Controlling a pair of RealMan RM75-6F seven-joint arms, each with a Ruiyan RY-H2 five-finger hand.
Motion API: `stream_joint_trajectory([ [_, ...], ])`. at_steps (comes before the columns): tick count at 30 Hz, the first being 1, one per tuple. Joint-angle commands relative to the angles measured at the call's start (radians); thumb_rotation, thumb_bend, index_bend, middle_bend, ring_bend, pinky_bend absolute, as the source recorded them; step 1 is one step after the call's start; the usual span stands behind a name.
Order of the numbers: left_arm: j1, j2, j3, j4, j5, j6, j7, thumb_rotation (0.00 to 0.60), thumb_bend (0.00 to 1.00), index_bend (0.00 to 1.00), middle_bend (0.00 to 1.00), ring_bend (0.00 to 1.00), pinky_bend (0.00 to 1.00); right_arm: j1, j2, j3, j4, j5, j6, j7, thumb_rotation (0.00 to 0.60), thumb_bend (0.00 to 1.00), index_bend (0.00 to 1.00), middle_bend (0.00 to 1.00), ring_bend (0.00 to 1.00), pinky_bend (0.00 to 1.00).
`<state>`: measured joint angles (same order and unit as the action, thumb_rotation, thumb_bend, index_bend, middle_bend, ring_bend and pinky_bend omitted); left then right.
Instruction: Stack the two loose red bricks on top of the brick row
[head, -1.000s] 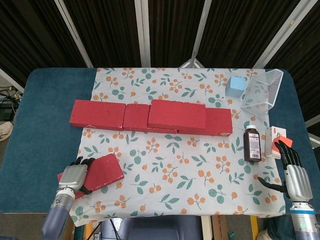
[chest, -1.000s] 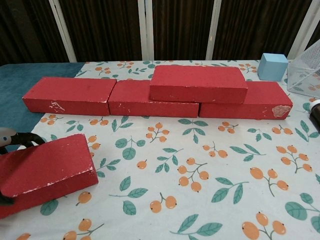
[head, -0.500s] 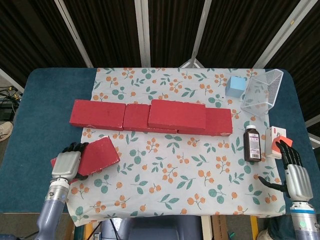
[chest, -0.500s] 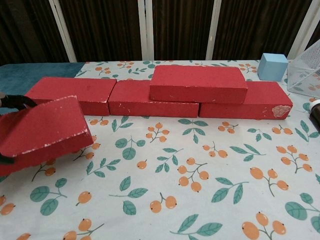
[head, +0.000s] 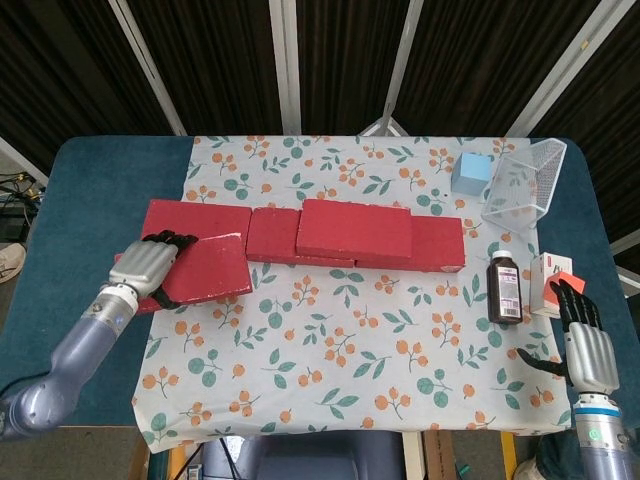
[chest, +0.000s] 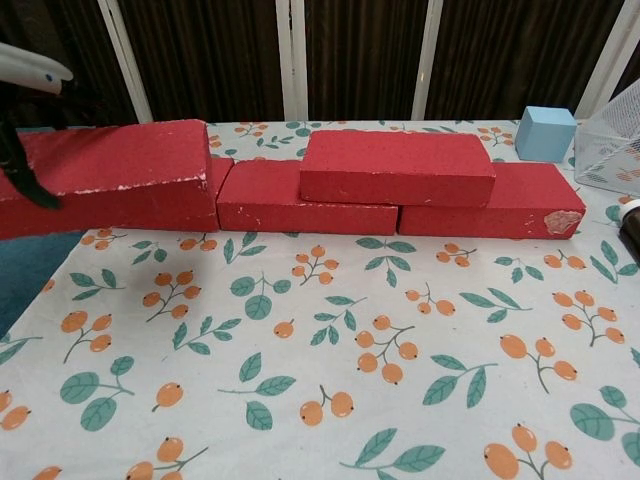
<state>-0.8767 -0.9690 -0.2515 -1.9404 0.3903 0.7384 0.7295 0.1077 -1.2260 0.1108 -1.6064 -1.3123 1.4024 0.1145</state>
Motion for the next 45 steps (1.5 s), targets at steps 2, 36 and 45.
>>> stream_joint_trajectory([
  [2, -0.23, -0.005, 0.009, 0.34, -0.135, -0.287, 0.006, 0.6, 0.15, 0.45, 0.41, 0.07, 0.13, 0.001, -0.008, 0.015, -0.001, 0.033, -0.007, -0.022, 0.6, 0.05, 0.0, 0.0, 0.0, 0.0],
  [36, -0.319, -0.429, -0.128, 1.019, 0.378, -0.668, -0.325, 0.6, 0.15, 0.47, 0.39, 0.07, 0.11, 0.021, -0.065, 0.077, 0.046, 0.202, -0.054, -0.177, 0.6, 0.06, 0.0, 0.0, 0.0, 0.0],
  [45, -0.304, -0.415, -0.098, 1.001, 0.441, -0.672, -0.411, 0.6, 0.15, 0.47, 0.39, 0.07, 0.11, 0.018, -0.062, 0.077, 0.045, 0.198, -0.058, -0.168, 0.6, 0.05, 0.0, 0.0, 0.0, 0.0],
])
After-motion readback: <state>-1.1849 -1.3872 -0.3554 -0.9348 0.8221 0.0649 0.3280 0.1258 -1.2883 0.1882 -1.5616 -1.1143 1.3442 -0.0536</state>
